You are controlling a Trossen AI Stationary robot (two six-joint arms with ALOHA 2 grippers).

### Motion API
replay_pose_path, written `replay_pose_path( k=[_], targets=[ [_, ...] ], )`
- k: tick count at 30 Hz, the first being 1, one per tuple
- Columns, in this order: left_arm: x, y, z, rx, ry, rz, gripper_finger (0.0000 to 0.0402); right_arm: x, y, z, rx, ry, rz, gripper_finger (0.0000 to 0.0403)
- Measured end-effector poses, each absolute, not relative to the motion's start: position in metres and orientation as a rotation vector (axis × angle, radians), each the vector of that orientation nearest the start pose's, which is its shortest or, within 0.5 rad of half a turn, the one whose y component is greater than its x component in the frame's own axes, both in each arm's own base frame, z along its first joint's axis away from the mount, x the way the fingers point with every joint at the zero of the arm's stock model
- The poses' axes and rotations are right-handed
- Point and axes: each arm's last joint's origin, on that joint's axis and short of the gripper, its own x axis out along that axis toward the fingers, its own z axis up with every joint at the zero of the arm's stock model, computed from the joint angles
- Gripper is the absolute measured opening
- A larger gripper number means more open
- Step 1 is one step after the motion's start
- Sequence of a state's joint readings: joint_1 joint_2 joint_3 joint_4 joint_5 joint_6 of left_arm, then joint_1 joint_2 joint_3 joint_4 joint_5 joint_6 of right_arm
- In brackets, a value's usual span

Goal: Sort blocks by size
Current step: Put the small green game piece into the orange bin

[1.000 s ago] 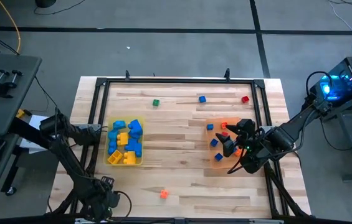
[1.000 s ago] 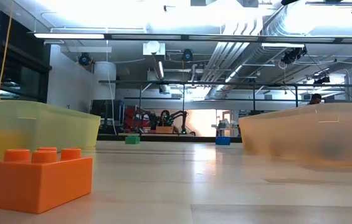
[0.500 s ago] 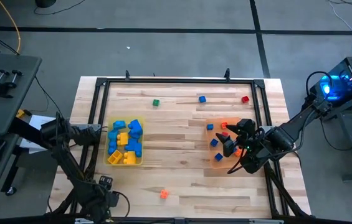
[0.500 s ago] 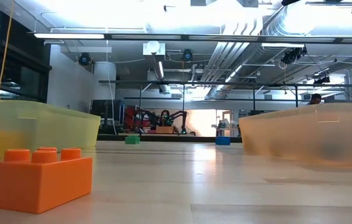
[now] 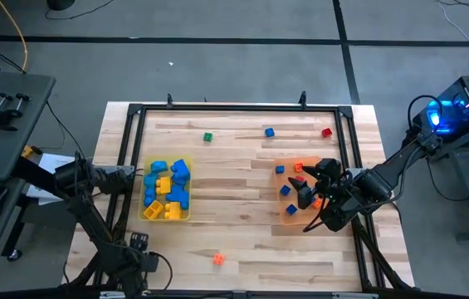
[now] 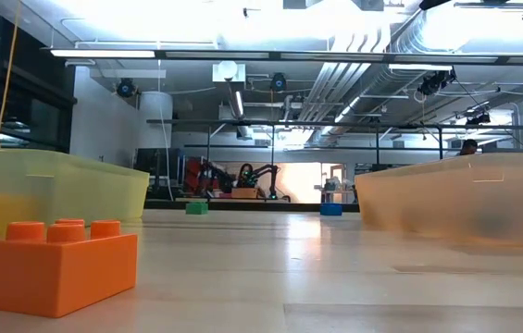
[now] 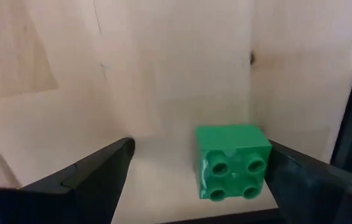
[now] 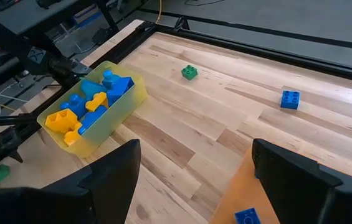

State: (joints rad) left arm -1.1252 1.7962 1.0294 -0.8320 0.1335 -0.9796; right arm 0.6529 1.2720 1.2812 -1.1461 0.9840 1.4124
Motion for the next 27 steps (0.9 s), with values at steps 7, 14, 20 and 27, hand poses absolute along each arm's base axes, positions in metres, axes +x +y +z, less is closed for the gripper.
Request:
replay_pose_path(
  k=[7, 14, 20, 27],
  targets=[
    [0.126, -0.270, 0.145, 0.151, 1.665, -0.166, 0.0339, 0.191, 0.116, 0.342, 0.498, 0.395, -0.716, 0.0303],
    [0.122, -0.275, 0.151, 0.124, 1.649, -0.114, 0.0339, 0.193, 0.112, 0.342, 0.502, 0.391, -0.737, 0.0303],
    [0.110, -0.285, 0.151, 0.086, 1.624, -0.140, 0.0339, 0.194, 0.108, 0.341, 0.502, 0.399, -0.752, 0.0303],
    [0.110, -0.284, 0.148, 0.076, 1.577, -0.098, 0.0338, 0.194, 0.108, 0.341, 0.497, 0.420, -0.752, 0.0303]
  ],
)
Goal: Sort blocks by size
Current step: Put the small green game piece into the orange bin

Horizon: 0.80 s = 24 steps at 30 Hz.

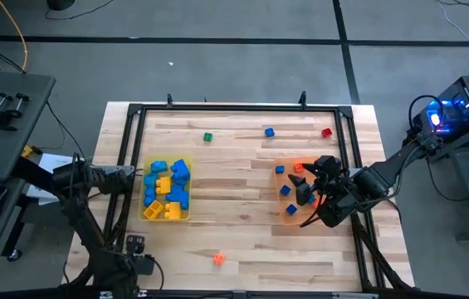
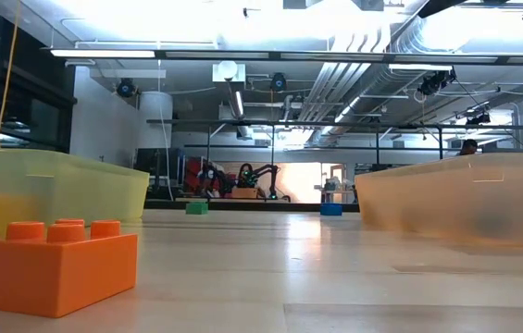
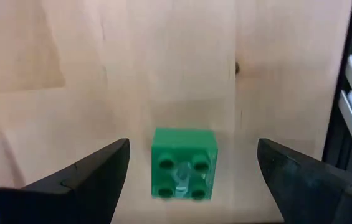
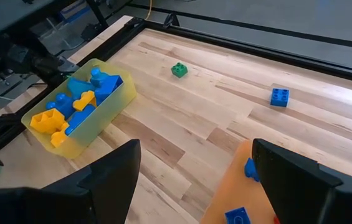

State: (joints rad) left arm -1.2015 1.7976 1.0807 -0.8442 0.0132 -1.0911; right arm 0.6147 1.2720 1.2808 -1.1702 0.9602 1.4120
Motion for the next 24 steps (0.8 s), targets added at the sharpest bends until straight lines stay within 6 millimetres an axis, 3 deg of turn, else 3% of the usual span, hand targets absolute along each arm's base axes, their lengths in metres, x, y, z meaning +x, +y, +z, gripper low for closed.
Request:
replay_pose_path(
  k=[16, 20, 24],
  targets=[
    [0.1054, -0.2755, 0.1415, 0.106, 1.625, -0.076, 0.0268, 0.1937, 0.1079, 0.3403, 0.500, 0.428, -0.749, 0.0303],
    [0.1051, -0.2753, 0.1413, 0.110, 1.631, -0.081, 0.0220, 0.1937, 0.1079, 0.3403, 0.500, 0.428, -0.749, 0.0303],
    [0.1070, -0.2748, 0.1411, 0.102, 1.630, -0.078, 0.0142, 0.1936, 0.1079, 0.3403, 0.501, 0.430, -0.748, 0.0303]
  ],
)
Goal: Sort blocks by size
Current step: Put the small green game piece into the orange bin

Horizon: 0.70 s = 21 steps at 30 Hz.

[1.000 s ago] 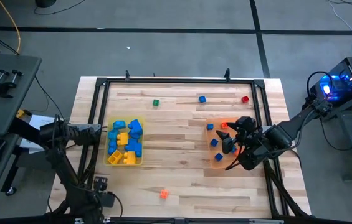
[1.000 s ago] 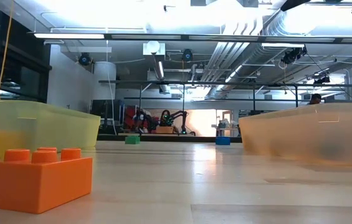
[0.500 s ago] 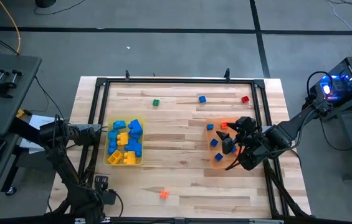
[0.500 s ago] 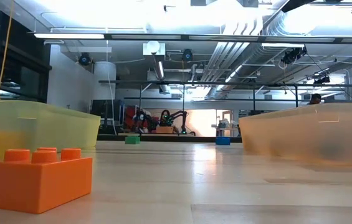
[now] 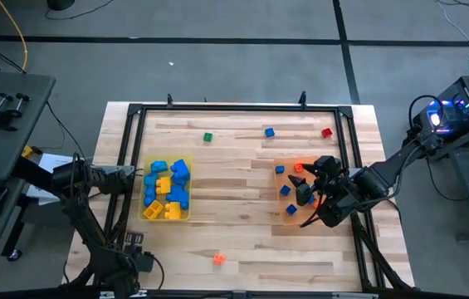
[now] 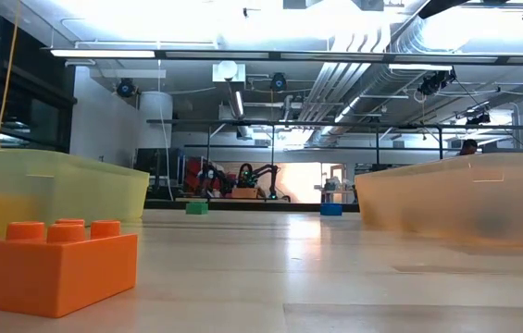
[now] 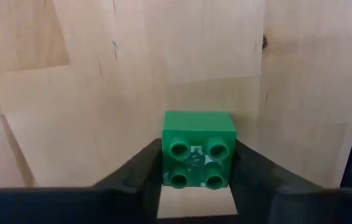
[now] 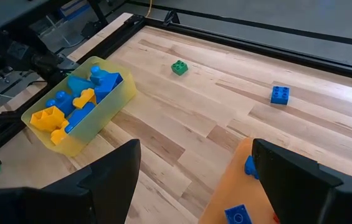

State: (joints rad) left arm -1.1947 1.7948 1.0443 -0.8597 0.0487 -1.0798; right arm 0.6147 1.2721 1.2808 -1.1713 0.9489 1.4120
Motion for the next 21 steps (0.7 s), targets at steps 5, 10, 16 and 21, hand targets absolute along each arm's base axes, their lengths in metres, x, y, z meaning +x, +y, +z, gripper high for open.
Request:
replay_pose_path(
  k=[5, 10, 16, 21],
  targets=[
    [0.114, -0.273, 0.142, 0.070, 1.628, -0.072, 0.0102, 0.194, 0.108, 0.340, 0.504, 0.436, -0.744, 0.0303],
    [0.126, -0.265, 0.164, -0.019, 1.565, -0.092, 0.0102, 0.195, 0.110, 0.340, 0.537, 0.465, -0.720, 0.0303],
    [0.149, -0.236, 0.247, -0.194, 1.277, -0.217, 0.0102, 0.193, 0.123, 0.346, 0.534, 0.454, -0.597, 0.0303],
    [0.197, -0.175, 0.288, -0.200, 0.911, -0.022, 0.0102, 0.189, 0.129, 0.355, 0.519, 0.366, -0.552, 0.0303]
  ],
)
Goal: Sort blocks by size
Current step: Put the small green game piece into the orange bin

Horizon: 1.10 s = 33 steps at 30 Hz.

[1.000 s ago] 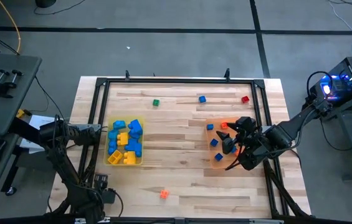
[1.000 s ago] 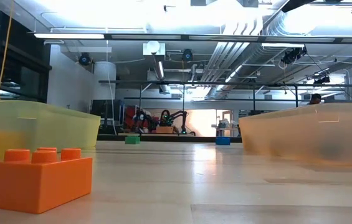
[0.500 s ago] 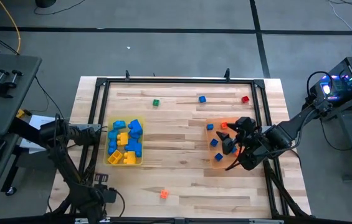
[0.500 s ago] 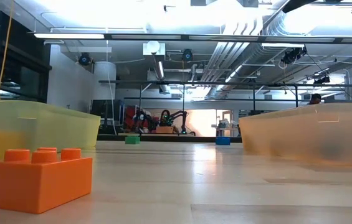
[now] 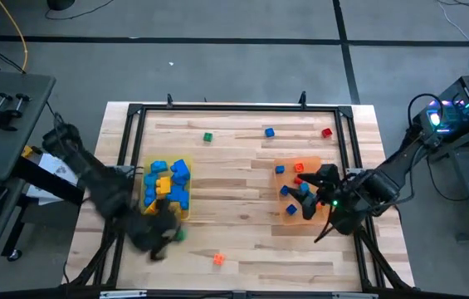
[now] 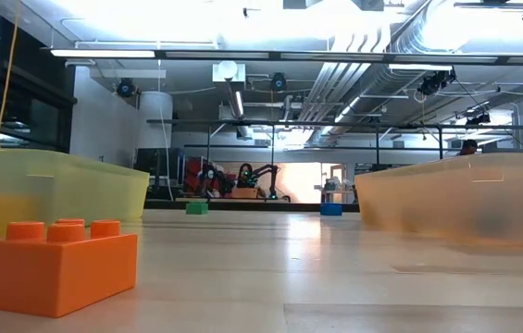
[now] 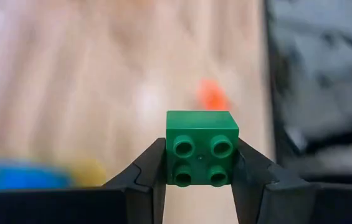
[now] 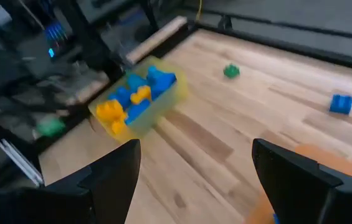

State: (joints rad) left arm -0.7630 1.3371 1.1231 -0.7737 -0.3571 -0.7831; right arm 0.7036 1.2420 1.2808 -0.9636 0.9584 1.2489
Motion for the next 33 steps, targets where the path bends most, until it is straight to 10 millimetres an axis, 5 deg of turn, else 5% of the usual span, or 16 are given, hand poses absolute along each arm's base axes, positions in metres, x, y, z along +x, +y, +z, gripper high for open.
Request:
replay_pose_path(
  k=[7, 14, 19, 27, 33],
  targets=[
    [0.311, -0.102, 0.272, -0.139, 0.642, 0.038, 0.0102, 0.185, 0.125, 0.366, 0.529, 0.209, -0.606, 0.0303],
    [0.408, -0.063, 0.203, -0.304, 0.430, 0.051, 0.0102, 0.186, 0.125, 0.374, 0.499, 0.092, -0.647, 0.0303],
    [0.462, -0.047, 0.189, -0.399, 0.354, 0.044, 0.0102, 0.186, 0.124, 0.376, 0.503, 0.047, -0.667, 0.0303],
    [0.518, -0.006, 0.208, -0.384, 0.288, 0.110, 0.0113, 0.188, 0.125, 0.380, 0.509, -0.010, -0.691, 0.0303],
    [0.524, 0.013, 0.229, -0.329, 0.373, 0.129, 0.0276, 0.188, 0.125, 0.381, 0.510, -0.014, -0.688, 0.0303]
  ],
)
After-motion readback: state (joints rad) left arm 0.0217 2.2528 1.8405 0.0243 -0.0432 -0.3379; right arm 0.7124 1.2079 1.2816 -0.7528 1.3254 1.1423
